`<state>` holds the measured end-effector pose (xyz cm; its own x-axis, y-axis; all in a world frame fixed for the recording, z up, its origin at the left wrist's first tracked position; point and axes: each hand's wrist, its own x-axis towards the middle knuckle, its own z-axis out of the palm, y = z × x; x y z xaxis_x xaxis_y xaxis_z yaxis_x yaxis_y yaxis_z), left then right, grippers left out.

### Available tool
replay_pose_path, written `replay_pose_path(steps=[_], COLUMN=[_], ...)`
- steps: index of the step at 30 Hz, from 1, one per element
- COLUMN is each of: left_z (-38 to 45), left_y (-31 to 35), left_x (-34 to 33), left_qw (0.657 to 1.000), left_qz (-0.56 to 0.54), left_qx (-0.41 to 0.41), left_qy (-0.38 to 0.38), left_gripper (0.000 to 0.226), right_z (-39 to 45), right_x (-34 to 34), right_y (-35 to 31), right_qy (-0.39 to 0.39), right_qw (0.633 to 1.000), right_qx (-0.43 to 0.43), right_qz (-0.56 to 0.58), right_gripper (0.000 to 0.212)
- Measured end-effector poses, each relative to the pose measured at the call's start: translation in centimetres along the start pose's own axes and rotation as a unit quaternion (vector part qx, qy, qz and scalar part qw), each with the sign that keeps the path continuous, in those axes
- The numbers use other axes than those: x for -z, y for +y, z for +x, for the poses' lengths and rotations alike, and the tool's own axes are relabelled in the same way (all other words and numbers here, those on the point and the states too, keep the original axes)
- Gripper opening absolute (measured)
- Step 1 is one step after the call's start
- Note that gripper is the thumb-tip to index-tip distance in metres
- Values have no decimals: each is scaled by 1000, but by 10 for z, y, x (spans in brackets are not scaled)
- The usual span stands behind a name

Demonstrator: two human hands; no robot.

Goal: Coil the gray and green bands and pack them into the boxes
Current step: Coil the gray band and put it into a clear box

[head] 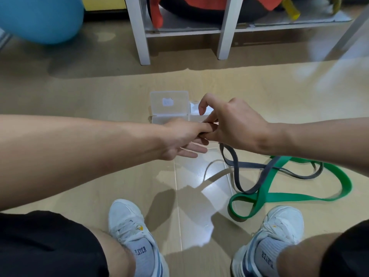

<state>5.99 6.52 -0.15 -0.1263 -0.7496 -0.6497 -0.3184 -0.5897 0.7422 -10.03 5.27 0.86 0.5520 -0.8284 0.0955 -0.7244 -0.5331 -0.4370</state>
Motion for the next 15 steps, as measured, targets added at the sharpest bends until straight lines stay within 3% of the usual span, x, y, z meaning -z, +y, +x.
replay_pose_path(steps=[4, 10, 15], left_z=[3, 3, 1], left_y=[1, 2, 7], left_x=[5, 12, 17], left_qw=[1000, 997, 991], left_qz=[-10, -72, -123], left_qx=[-26, -35, -28], left_qy=[3, -24, -43], left_gripper=[19, 28, 32], right_z=[-2, 4, 3], right_x=[-4, 3, 1], right_y=[2, 4, 13], right_qy=[12, 0, -4], right_qw=[998, 965, 935], right_qx=[-14, -106, -170], right_qz=[53, 241, 312], right_gripper=[51, 58, 36])
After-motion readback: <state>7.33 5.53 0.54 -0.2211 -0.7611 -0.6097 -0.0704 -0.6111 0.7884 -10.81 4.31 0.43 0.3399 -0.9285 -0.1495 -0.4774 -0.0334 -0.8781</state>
